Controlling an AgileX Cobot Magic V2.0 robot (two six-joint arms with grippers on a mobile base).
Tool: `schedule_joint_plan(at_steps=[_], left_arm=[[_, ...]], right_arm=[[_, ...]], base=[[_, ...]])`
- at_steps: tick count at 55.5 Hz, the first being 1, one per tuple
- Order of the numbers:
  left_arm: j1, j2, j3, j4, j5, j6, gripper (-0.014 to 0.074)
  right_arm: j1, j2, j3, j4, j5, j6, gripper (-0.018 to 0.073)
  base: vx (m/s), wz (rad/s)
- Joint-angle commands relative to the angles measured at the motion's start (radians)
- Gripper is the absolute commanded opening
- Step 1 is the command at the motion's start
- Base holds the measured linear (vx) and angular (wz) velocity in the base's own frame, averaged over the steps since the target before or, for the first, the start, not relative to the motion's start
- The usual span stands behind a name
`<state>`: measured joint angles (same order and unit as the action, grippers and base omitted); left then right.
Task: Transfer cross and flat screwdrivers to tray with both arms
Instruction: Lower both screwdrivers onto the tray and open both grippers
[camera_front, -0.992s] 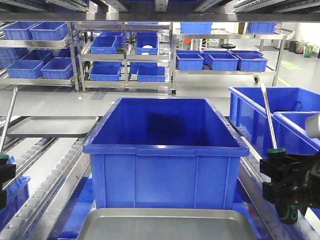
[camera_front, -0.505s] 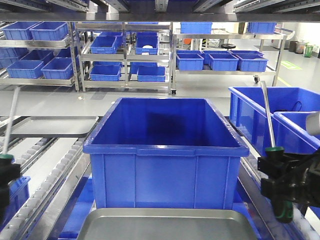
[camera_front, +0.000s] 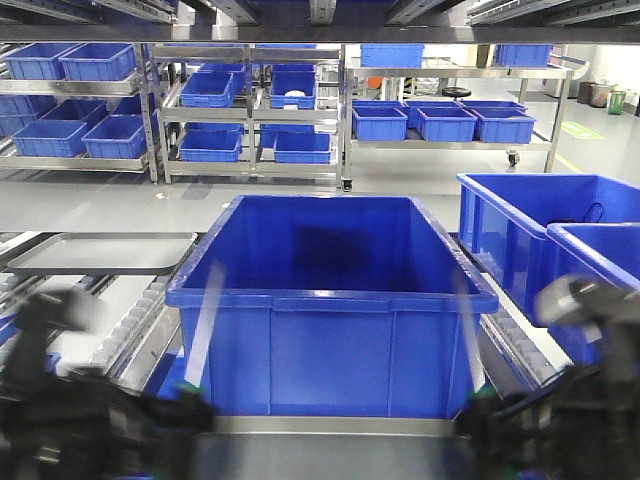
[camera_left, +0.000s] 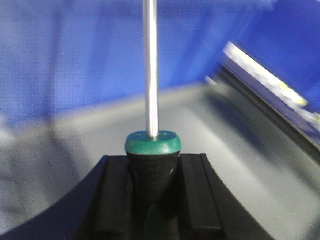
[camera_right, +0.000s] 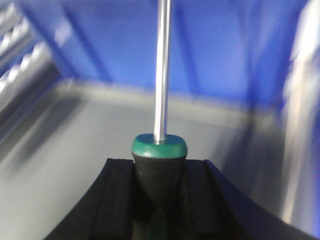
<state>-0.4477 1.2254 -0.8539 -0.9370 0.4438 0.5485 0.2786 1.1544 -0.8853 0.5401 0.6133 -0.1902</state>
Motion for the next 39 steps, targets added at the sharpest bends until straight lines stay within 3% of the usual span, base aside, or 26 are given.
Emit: schedule_joint_plan(at_steps=[1, 11, 19, 28, 39], left_arm=[[-0.034, 0.032, -0.028, -0.098, -0.038, 0.006, 0.0004], [-0.045, 0.106, -0.028, -0.117, 0.018, 0.004, 0.0027], [-0.044, 0.132, -0.028, -0.124, 0.017, 0.003, 0.0107], [-0.044, 0.135, -0.028, -0.143, 0.018, 0.003, 0.0298], [-0.044, 0.135, -0.028, -0.142, 0.026, 0.003, 0.0506]], right_arm=[[-0.001, 0.032, -0.03, 0.117, -0.003, -0.043, -0.0006], [-0.001, 0.09, -0.03, 0.155, 0.074, -0.056, 0.0006], [-0.001, 0.102, -0.03, 0.138, 0.057, -0.057, 0.0036], [-0.001, 0.103, -0.03, 0.138, 0.064, -0.059, 0.0107], [-0.001, 0.103, -0.03, 0.136, 0.044, -0.064, 0.0283]], base=[[0.0, 0.0], [0.0, 0.0], [0.0, 0.0], [0.0, 0.0], [0.0, 0.0]])
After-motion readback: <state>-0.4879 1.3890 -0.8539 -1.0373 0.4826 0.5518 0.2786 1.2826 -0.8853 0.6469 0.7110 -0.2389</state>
